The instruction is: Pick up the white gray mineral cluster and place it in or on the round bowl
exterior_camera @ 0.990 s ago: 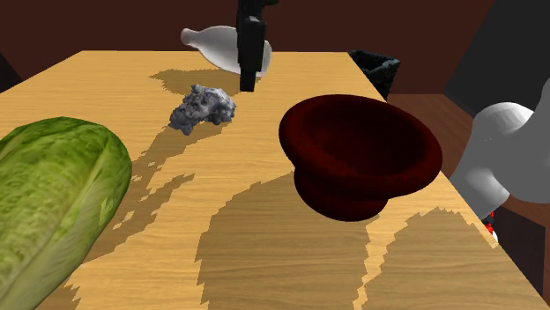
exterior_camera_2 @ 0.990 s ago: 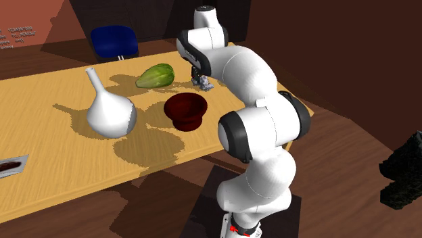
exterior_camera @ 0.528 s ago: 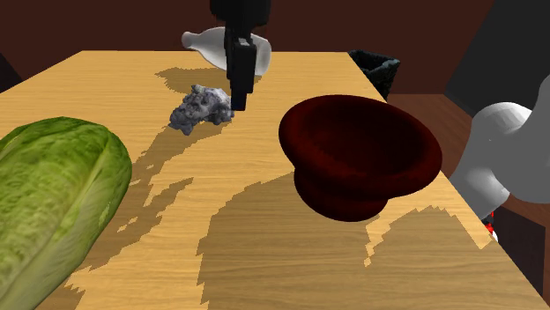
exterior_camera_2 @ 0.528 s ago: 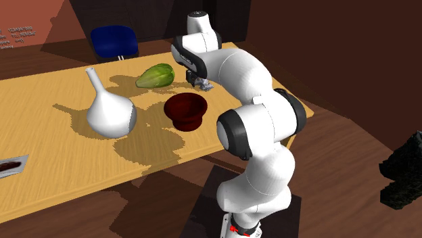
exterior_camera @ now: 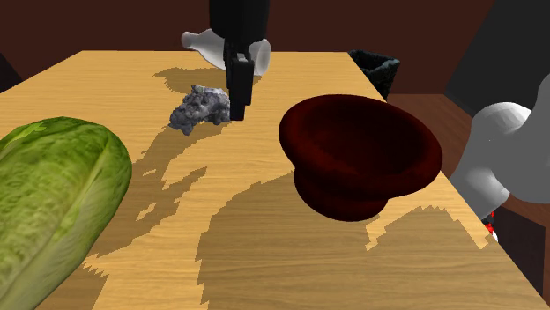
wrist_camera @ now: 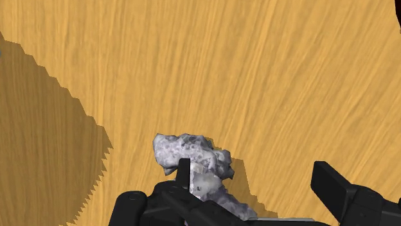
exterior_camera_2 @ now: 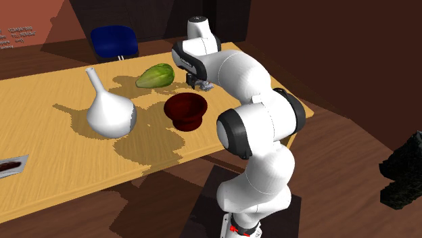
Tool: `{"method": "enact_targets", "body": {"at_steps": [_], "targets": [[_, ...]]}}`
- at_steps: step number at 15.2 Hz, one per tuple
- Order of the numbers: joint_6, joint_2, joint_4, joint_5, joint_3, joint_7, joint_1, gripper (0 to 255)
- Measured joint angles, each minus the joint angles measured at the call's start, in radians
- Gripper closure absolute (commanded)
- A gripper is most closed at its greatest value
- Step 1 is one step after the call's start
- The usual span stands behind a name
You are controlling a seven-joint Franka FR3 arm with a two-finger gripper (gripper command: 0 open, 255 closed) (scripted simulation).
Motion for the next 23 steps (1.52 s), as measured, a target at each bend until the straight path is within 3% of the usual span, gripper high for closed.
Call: {"method": "enact_targets", "body": {"at_steps": [1,2,11,12,13,14,15,16,17,18,23], "targets": [[0.000,0.000,0.000,0.000,0.000,0.000,0.000,0],[0.000,0.000,0.000,0.000,0.000,0.000,0.000,255],[0.000,0.000,0.000,0.000,0.000,0.000,0.000,255],[0.000,0.000,0.000,0.000,0.000,0.000,0.000,0],[0.000,0.000,0.000,0.000,0.000,0.000,0.000,0],[0.060,-0.056,-0.088,0.028,-0.020,-0.052,-0.001,0],[0.211,-0.136,-0.222,0.085,-0.063,-0.189,0.015,0],[0.426,-0.198,-0.356,0.173,-0.146,-0.384,0.067,0],[0.569,-0.226,-0.426,0.235,-0.193,-0.541,0.106,0],[0.654,-0.235,-0.467,0.269,-0.219,-0.623,0.128,0],[0.785,-0.190,-0.499,0.311,-0.245,-0.716,0.158,0]]}}
